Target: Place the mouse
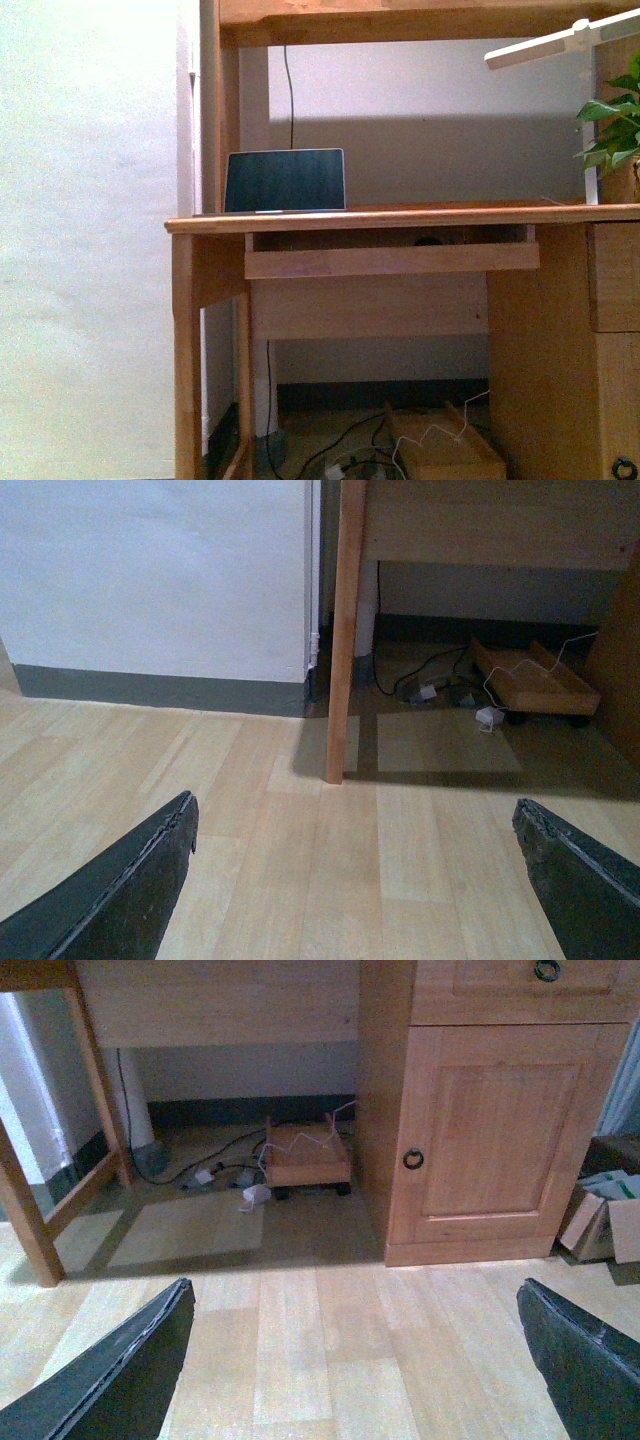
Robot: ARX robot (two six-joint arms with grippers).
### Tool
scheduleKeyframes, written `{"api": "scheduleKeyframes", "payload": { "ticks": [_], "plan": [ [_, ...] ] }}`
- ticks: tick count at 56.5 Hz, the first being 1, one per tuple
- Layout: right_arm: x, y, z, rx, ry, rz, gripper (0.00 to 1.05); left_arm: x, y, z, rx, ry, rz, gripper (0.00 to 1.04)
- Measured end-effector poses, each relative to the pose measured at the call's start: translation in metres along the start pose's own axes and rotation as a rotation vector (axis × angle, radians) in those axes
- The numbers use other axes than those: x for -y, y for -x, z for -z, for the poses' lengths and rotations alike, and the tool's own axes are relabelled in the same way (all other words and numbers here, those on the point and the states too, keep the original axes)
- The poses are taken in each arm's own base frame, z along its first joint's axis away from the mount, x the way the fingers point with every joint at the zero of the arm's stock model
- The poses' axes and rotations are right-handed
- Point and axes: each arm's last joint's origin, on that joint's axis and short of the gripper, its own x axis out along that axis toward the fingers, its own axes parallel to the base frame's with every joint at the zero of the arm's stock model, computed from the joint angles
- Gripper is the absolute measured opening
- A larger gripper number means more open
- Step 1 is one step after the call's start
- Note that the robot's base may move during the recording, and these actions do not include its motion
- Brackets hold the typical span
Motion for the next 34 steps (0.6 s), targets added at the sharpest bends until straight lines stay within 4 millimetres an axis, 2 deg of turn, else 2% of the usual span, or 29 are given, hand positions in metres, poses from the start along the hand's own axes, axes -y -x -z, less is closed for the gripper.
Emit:
{"api": "scheduleKeyframes", "payload": {
  "ticks": [34],
  "plan": [
    [0.0, 0.0, 0.0, 0.0, 0.0, 0.0, 0.97, 0.0, 0.0, 0.0, 0.0, 0.0, 0.0, 0.97]
  ]
}}
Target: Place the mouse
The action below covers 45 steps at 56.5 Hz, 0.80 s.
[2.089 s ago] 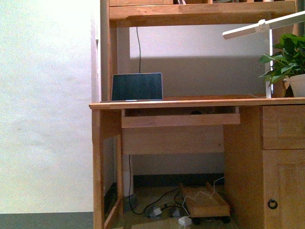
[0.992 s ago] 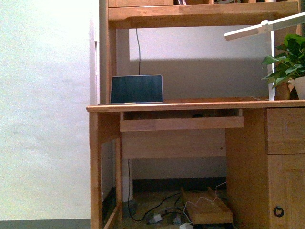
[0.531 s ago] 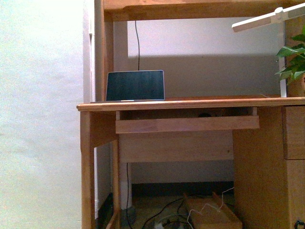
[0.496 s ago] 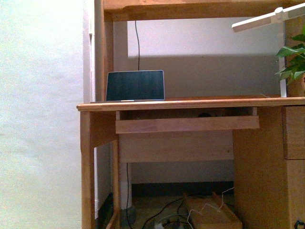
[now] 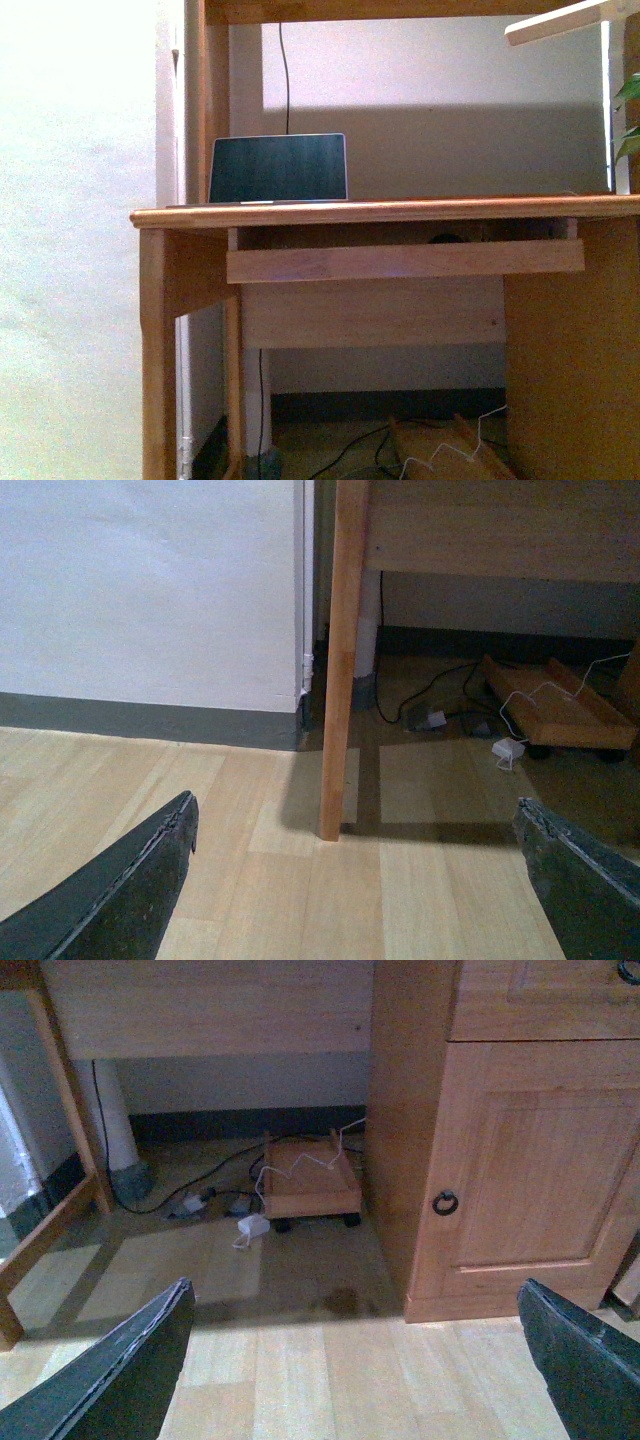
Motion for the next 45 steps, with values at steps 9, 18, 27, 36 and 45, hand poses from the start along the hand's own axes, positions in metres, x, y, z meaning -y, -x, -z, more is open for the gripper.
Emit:
{"api": "scheduleKeyframes", "payload": {
  "ticks": [9, 18, 27, 36, 45],
  "plan": [
    [0.0, 0.0, 0.0, 0.0, 0.0, 0.0, 0.97, 0.0, 0.0, 0.0, 0.0, 0.0, -0.001, 0.97],
    [0.0, 0.0, 0.0, 0.0, 0.0, 0.0, 0.97, 0.0, 0.0, 0.0, 0.0, 0.0, 0.0, 0.97],
    [0.0, 0.0, 0.0, 0.0, 0.0, 0.0, 0.97, 0.0, 0.0, 0.0, 0.0, 0.0, 0.0, 0.97],
    [0.0, 0.0, 0.0, 0.0, 0.0, 0.0, 0.97, 0.0, 0.0, 0.0, 0.0, 0.0, 0.0, 0.97],
    [0.0, 0.0, 0.0, 0.0, 0.0, 0.0, 0.97, 0.0, 0.0, 0.0, 0.0, 0.0, 0.0, 0.97]
  ]
}}
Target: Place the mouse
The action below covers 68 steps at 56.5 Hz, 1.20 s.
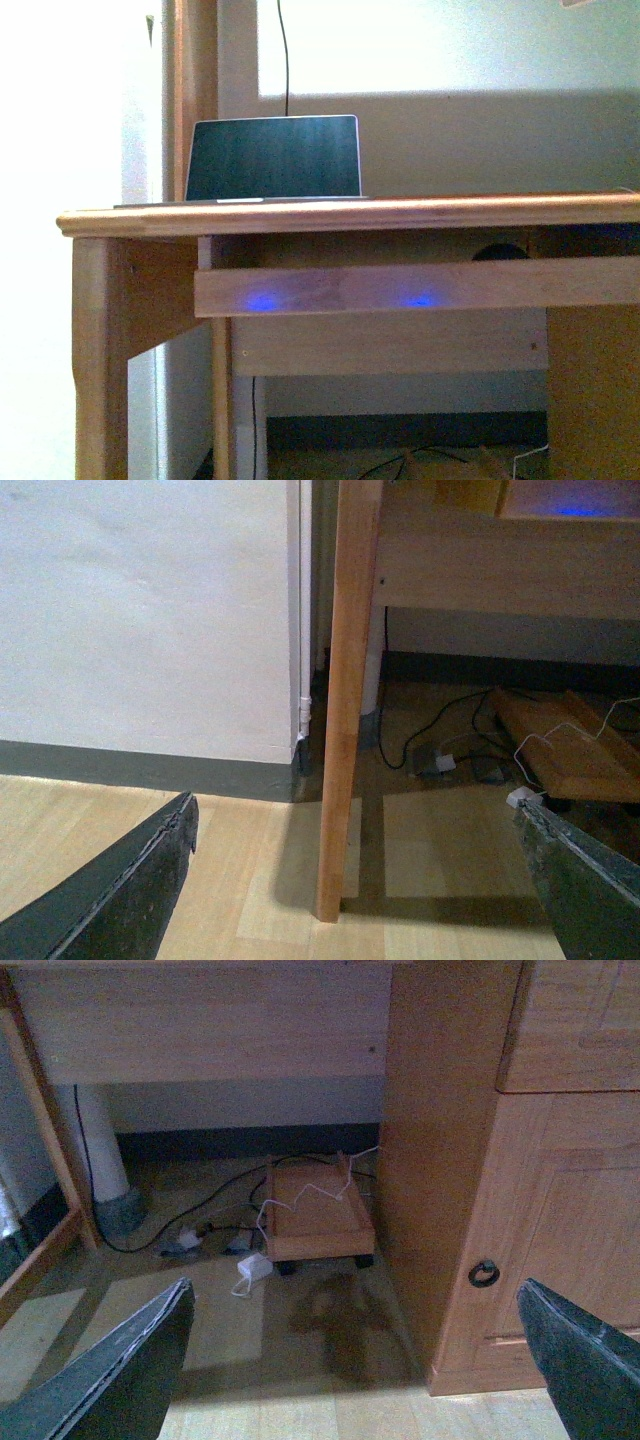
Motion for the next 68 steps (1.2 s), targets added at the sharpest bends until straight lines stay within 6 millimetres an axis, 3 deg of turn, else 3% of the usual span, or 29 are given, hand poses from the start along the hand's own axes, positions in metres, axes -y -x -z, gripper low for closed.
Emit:
{"api": "scheduleKeyframes", "payload": {
  "ticks": [31, 39, 46, 58, 68],
  "plan": [
    [0.0, 0.0, 0.0, 0.0, 0.0, 0.0, 0.97, 0.0, 0.0, 0.0, 0.0, 0.0, 0.0, 0.97],
    [0.0, 0.0, 0.0, 0.0, 0.0, 0.0, 0.97, 0.004, -0.005, 0.006, -0.242, 0.139, 0.082, 0.97],
    [0.0, 0.0, 0.0, 0.0, 0.0, 0.0, 0.97, 0.008, -0.015, 0.008, -0.272, 0.104, 0.143, 0.97],
    [0.0, 0.0, 0.0, 0.0, 0.0, 0.0, 0.97, 0.007, -0.053, 0.0, -0.199, -0.169, 0.272, 0.97],
    [0.0, 0.0, 0.0, 0.0, 0.0, 0.0, 0.97, 0.008, -0.105, 0.003, -0.051, -0.629, 0.335, 0.97]
  ]
}}
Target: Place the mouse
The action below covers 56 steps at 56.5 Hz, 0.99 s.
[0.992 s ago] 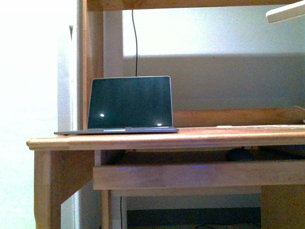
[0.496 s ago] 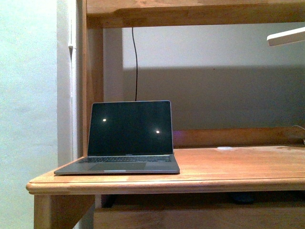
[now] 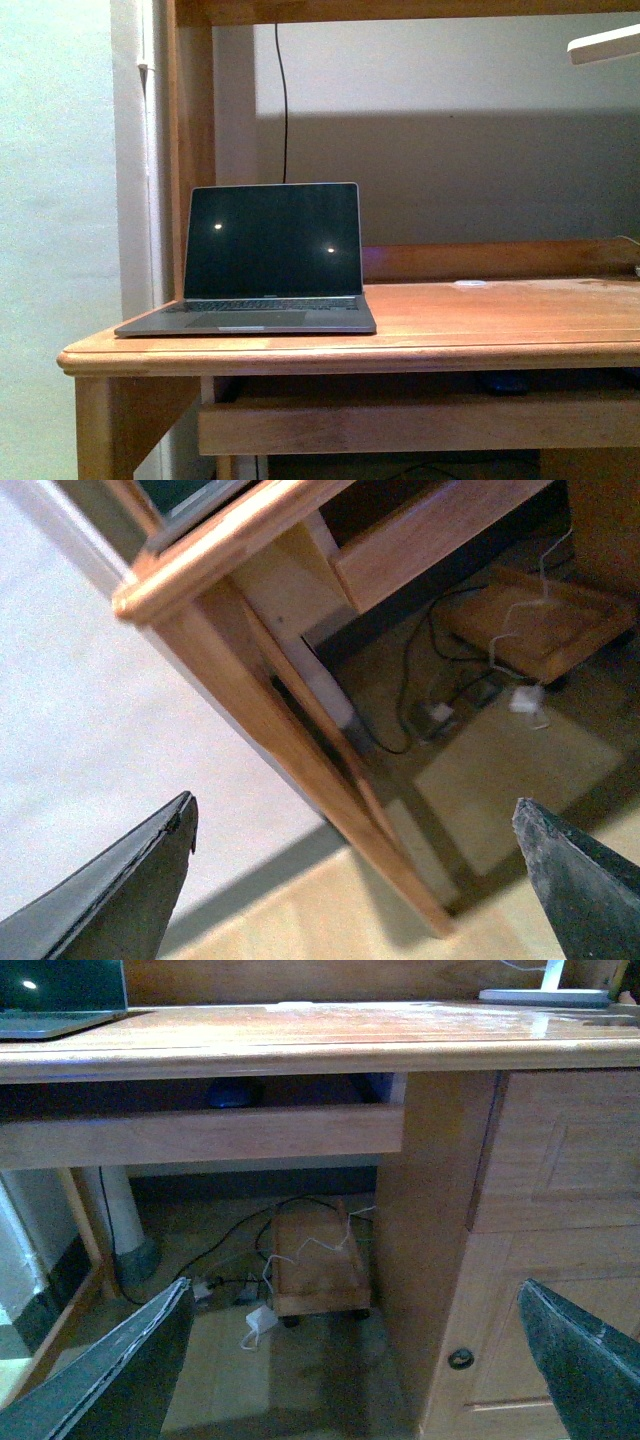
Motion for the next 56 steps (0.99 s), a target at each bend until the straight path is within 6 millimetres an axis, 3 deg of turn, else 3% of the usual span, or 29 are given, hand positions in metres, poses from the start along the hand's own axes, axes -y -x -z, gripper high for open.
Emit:
{"api": "scheduleKeyframes", "payload": {
  "ticks": [10, 20, 35, 48, 56],
  "plan": [
    [0.0, 0.0, 0.0, 0.0, 0.0, 0.0, 0.97, -0.014, -0.055, 0.006, 0.144, -0.415, -0.047, 0.97],
    [0.0, 0.0, 0.0, 0.0, 0.0, 0.0, 0.97, -0.019, -0.103, 0.015, 0.21, -0.641, -0.01, 0.97],
    [0.0, 0.0, 0.0, 0.0, 0.0, 0.0, 0.97, -0.026, -0.162, 0.018, 0.271, -0.785, 0.003, 0.97],
    [0.0, 0.0, 0.0, 0.0, 0.0, 0.0, 0.97, -0.018, -0.207, 0.026, 0.295, -0.817, 0.05, 0.97],
    [0.0, 0.0, 0.0, 0.0, 0.0, 0.0, 0.97, -0.015, -0.225, 0.03, 0.31, -0.829, 0.064, 0.97]
  ]
}}
